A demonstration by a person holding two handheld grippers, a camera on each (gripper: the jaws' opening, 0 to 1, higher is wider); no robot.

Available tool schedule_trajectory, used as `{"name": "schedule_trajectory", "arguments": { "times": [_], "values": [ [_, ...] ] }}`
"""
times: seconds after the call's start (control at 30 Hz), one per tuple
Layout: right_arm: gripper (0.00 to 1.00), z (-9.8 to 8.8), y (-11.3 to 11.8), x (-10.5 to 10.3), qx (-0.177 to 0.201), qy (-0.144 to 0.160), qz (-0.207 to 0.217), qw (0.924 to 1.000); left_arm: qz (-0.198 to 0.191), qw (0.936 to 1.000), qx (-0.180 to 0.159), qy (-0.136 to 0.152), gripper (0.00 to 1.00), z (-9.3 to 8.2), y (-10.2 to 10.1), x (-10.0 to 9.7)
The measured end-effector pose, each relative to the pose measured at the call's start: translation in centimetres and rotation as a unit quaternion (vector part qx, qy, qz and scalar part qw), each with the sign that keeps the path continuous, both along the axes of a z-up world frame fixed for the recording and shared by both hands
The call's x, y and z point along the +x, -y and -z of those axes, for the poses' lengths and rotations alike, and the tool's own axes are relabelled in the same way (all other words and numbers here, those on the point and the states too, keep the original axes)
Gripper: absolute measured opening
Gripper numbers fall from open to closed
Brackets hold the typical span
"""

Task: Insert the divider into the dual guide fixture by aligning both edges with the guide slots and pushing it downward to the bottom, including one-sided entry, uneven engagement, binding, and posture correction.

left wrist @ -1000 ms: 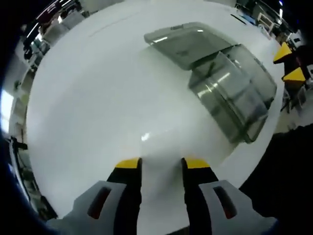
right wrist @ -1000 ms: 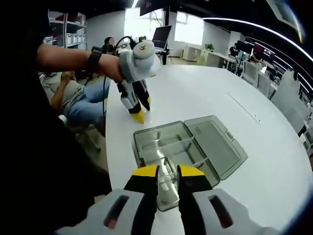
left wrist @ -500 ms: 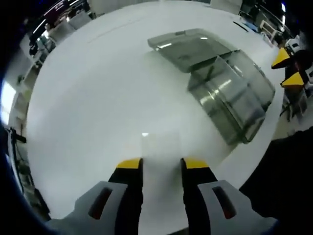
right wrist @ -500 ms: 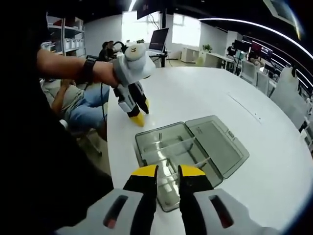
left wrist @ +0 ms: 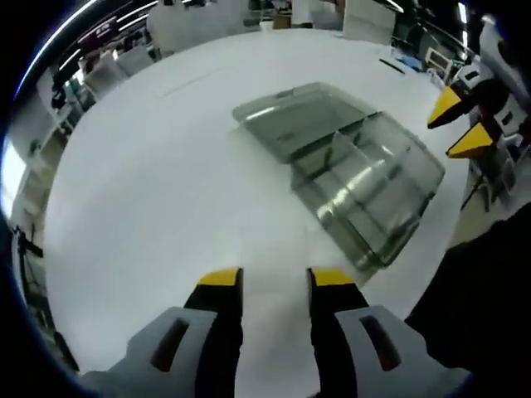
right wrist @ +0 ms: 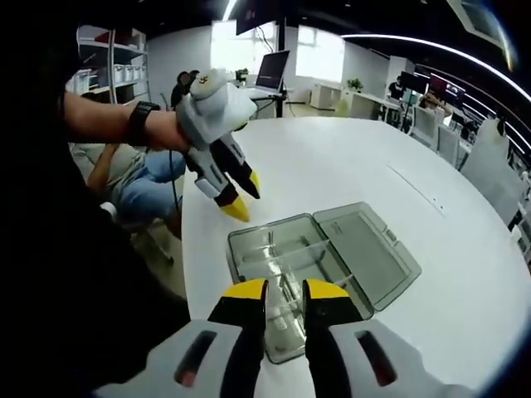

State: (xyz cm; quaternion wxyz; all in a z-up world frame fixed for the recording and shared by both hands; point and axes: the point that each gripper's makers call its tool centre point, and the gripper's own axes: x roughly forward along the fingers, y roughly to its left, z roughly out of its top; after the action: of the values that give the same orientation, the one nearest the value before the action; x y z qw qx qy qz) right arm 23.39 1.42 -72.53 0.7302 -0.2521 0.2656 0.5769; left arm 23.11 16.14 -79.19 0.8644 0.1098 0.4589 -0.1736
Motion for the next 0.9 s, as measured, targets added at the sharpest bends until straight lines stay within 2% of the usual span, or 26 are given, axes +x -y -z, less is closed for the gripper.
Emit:
{"name": "schedule_trajectory", "arguments": {
  "times": [0.2, 0.27, 0.47, 0.57, 0.7, 0.9],
  "values": [
    [0.14, -0.6, -0.4, 0.1, 0.012, -0.003, -0.001, 0.9999, 0.009, 0.9992, 0.003, 0.038, 0.28, -0.6, 0.3, 0.0],
    [0.14, -0.8, -0.5, 0.1, 0.014, 0.000, -0.002, 0.9999, 0.014, 0.9991, 0.009, 0.039, 0.28, -0.5, 0.3, -0.2],
    [0.14, -1.0, -0.7, 0.1, 0.018, -0.004, -0.005, 0.9998, 0.014, 0.9970, 0.007, 0.076, 0.28, -1.5, 0.7, -0.3],
    [0.14, -1.3, -0.9, 0.2, 0.022, -0.001, -0.007, 0.9997, 0.019, 0.9940, 0.001, 0.108, 0.28, -2.7, 1.3, 0.0],
    [0.14, -1.4, -1.0, 0.1, 0.027, -0.007, -0.005, 0.9996, 0.026, 0.9923, 0.004, 0.121, 0.28, -3.1, 1.6, 0.1],
    [0.13, -1.9, -1.6, -0.1, 0.049, -0.018, 0.000, 0.9986, 0.046, 0.9864, 0.006, 0.158, 0.28, -4.4, 2.6, 0.4]
  ]
}}
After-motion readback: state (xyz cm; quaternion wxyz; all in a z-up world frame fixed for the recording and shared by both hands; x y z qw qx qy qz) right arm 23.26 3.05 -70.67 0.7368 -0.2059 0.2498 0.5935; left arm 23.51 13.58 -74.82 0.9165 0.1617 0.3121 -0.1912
